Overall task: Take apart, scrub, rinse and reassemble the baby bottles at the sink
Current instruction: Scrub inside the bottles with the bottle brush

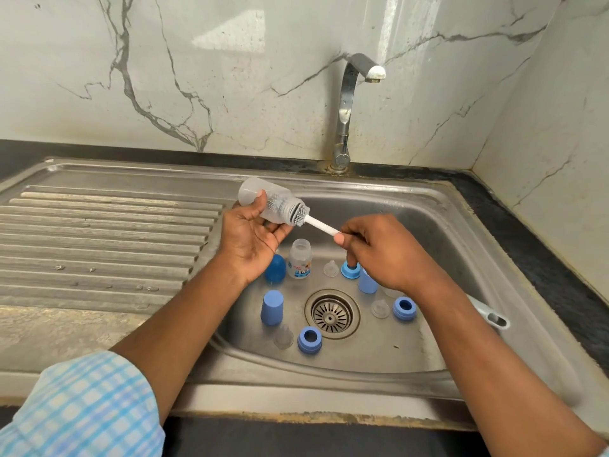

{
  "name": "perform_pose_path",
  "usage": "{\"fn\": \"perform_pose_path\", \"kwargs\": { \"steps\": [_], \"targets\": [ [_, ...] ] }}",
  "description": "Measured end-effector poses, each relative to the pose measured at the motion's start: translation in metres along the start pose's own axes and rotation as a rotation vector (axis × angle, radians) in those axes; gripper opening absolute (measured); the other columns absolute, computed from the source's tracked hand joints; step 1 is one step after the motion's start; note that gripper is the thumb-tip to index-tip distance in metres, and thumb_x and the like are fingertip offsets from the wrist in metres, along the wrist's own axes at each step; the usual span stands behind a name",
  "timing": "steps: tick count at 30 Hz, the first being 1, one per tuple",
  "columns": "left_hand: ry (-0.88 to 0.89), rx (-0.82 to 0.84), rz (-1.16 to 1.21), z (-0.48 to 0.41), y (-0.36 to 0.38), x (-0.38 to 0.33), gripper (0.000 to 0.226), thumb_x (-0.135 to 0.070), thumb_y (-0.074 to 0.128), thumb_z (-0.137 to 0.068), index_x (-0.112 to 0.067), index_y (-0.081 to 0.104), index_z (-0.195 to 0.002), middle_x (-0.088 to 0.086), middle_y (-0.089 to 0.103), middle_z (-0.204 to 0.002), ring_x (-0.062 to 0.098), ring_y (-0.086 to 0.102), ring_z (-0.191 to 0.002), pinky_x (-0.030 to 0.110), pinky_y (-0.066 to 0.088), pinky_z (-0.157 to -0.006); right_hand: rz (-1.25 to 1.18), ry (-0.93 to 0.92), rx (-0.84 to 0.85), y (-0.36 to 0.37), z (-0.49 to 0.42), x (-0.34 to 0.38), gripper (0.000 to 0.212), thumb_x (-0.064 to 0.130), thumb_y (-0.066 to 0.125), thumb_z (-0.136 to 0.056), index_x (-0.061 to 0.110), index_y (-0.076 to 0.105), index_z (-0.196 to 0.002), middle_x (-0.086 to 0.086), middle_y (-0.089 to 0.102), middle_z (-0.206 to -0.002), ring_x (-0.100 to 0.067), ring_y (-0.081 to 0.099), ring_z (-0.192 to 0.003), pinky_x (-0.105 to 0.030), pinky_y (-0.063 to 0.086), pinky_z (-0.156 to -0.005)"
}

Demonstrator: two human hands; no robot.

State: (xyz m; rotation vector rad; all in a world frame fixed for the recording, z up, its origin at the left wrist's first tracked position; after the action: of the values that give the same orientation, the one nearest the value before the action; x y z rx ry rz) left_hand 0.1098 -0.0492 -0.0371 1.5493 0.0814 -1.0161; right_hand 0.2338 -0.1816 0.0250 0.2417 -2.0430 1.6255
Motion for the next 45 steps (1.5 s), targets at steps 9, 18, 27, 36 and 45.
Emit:
{"fn": "perform_pose_path", "kwargs": {
  "steps": [9, 18, 27, 36, 45],
  "targets": [
    [-0.058, 0.219, -0.161, 0.011, 0.027, 0.023, 0.049, -0.017, 0.059, -0.083, -0.018, 0.046, -0.13, 0.015, 0.065, -0.117, 0.031, 0.07, -0.099, 0.047, 0.06, -0.079, -0.063, 0.027, 0.02, 0.007, 0.002, 0.004, 0.032, 0.034, 0.044, -0.105, 0.029, 0.059, -0.076, 0.0, 0.067, -0.06, -0.01, 0.058, -0.053, -0.04, 0.055, -0.067],
    [-0.034, 0.127, -0.201, 0.01, 0.026, 0.026, 0.042, -0.021, 0.068, -0.077, -0.007, 0.056, -0.115, 0.015, 0.068, -0.1, 0.023, 0.073, -0.084, 0.036, 0.062, -0.071, 0.002, 0.032, 0.051, 0.021, -0.003, 0.006, 0.036, 0.046, 0.05, -0.1, 0.023, 0.059, -0.073, 0.002, 0.056, -0.062, -0.018, 0.053, -0.059, -0.032, 0.041, -0.056],
    [0.146, -0.146, -0.259, -0.002, -0.007, 0.003, 0.029, -0.015, 0.07, -0.088, -0.012, 0.06, -0.114, 0.009, 0.069, -0.105, 0.025, 0.071, -0.097, 0.036, 0.061, -0.077, 0.251, 0.01, 0.024, 0.002, -0.002, 0.011, 0.026, 0.041, 0.051, -0.1, 0.027, 0.071, -0.111, 0.008, 0.056, -0.071, -0.015, 0.058, -0.068, -0.03, 0.041, -0.06],
    [0.111, -0.333, -0.178, -0.011, -0.041, -0.012, 0.052, -0.021, 0.073, -0.087, -0.012, 0.051, -0.133, 0.012, 0.067, -0.123, 0.027, 0.069, -0.106, 0.037, 0.061, -0.076, 0.299, 0.08, -0.115, -0.033, 0.011, -0.005, 0.021, 0.015, 0.063, -0.089, 0.024, 0.074, -0.104, -0.003, 0.071, -0.095, -0.028, 0.063, -0.09, -0.038, 0.052, -0.076],
    [0.062, -0.281, -0.213, -0.011, -0.032, 0.008, 0.053, -0.012, 0.072, -0.086, -0.008, 0.049, -0.134, 0.016, 0.069, -0.118, 0.029, 0.07, -0.103, 0.038, 0.062, -0.07, 0.23, 0.041, -0.097, -0.005, -0.001, 0.003, 0.036, 0.05, 0.049, -0.099, 0.026, 0.062, -0.077, 0.005, 0.05, -0.057, -0.015, 0.048, -0.054, -0.028, 0.03, -0.049]
  ]
}}
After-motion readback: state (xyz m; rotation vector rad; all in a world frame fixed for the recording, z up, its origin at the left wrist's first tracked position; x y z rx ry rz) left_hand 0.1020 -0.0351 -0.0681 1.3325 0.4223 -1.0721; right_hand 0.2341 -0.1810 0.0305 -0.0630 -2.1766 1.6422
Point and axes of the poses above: each hand's wrist, its own z-axis away from the middle knuckle, its own y-axis out of the palm, x = y × z, the point moved 10 cm from there along -z, towards the middle knuckle
